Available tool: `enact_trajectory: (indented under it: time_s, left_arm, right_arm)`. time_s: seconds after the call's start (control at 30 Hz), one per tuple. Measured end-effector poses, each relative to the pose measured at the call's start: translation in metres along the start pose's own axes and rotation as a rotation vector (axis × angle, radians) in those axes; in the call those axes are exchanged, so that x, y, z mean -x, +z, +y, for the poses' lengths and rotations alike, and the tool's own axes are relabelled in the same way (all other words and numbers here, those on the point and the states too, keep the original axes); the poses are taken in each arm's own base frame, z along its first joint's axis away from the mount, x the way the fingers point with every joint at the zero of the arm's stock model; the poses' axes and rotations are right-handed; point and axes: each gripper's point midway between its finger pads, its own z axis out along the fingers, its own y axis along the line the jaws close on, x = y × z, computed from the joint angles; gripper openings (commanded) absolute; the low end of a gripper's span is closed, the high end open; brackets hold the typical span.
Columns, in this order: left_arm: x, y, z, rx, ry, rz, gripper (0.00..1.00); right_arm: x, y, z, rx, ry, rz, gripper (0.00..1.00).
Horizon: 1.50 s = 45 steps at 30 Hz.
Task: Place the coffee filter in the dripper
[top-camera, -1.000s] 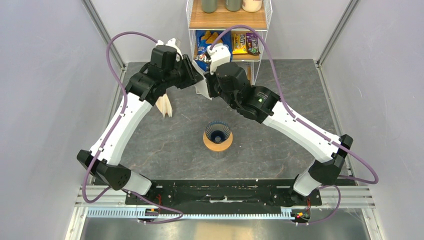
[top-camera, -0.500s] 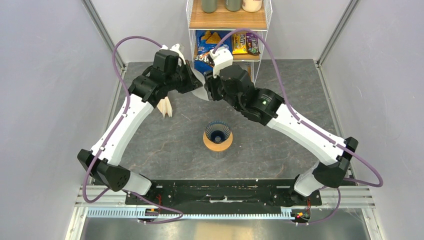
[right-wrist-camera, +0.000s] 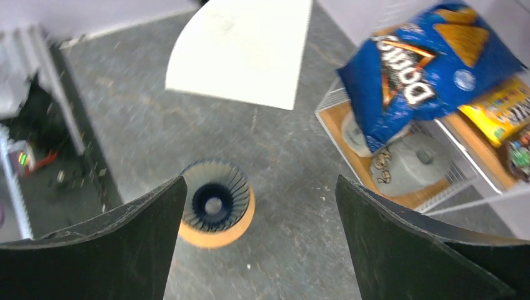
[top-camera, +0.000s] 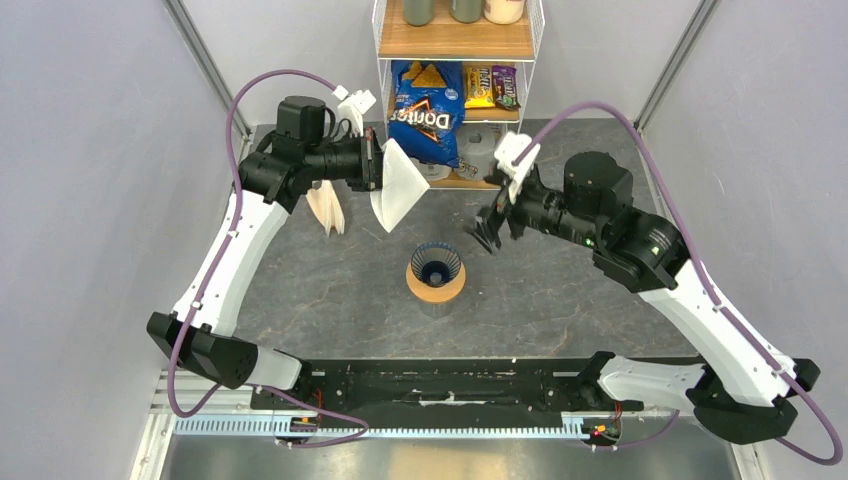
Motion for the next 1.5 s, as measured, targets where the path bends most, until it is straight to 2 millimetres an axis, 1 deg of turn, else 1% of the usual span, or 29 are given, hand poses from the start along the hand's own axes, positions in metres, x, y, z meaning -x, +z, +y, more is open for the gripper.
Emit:
enact_trajectory:
  time_s: [0.07, 0.13, 0.2, 0.3, 0.4, 0.5, 0.6, 0.77, 0.93, 1.03, 1.1, 1.4, 1.5]
  left_arm:
    - [-0.007, -0.002, -0.013, -0.08, 0.019, 0.031, 0.02]
    - [-0.015, -0.005, -0.025, -0.149, 0.022, 0.056, 0.02]
    - [-0.019, -0.008, -0.037, -0.208, 0.031, 0.072, 0.02]
    - [-0.02, -0.01, -0.049, -0.262, 0.041, 0.081, 0.02]
    - [-0.023, -0.01, -0.056, -0.29, 0.037, 0.095, 0.02]
    - [-0.025, -0.01, -0.06, -0.298, 0.029, 0.1, 0.02]
    - [-0.026, -0.011, -0.061, -0.301, 0.019, 0.105, 0.02]
    - [-0.031, -0.01, -0.061, -0.294, -0.003, 0.121, 0.02]
    - [-0.04, -0.009, -0.064, -0.293, -0.026, 0.156, 0.02]
    - [-0.044, -0.008, -0.064, -0.289, -0.041, 0.17, 0.02]
    - [-0.045, -0.008, -0.064, -0.29, -0.043, 0.175, 0.02]
    - [-0.046, -0.008, -0.063, -0.282, -0.051, 0.18, 0.02]
    - [-0.047, -0.008, -0.061, -0.276, -0.053, 0.18, 0.02]
  right_arm:
    - [-0.008, -0.009, 0.014, 0.082, -0.067, 0.017, 0.96]
    - [-0.015, -0.009, 0.022, 0.142, -0.113, 0.037, 0.96]
    - [-0.025, -0.002, 0.029, 0.194, -0.145, 0.072, 0.95]
    - [-0.043, 0.017, 0.033, 0.241, -0.174, 0.14, 0.95]
    - [-0.063, 0.035, 0.035, 0.272, -0.199, 0.213, 0.93]
    - [-0.072, 0.042, 0.037, 0.284, -0.217, 0.241, 0.89]
    - [-0.07, 0.045, 0.037, 0.283, -0.235, 0.24, 0.88]
    - [-0.057, 0.048, 0.035, 0.269, -0.257, 0.199, 0.84]
    - [-0.05, 0.057, 0.034, 0.264, -0.279, 0.166, 0.74]
    - [-0.051, 0.065, 0.034, 0.266, -0.28, 0.169, 0.69]
    - [-0.053, 0.067, 0.035, 0.269, -0.279, 0.175, 0.65]
    - [-0.053, 0.066, 0.039, 0.294, -0.285, 0.169, 0.52]
    - [-0.052, 0.065, 0.041, 0.304, -0.287, 0.164, 0.44]
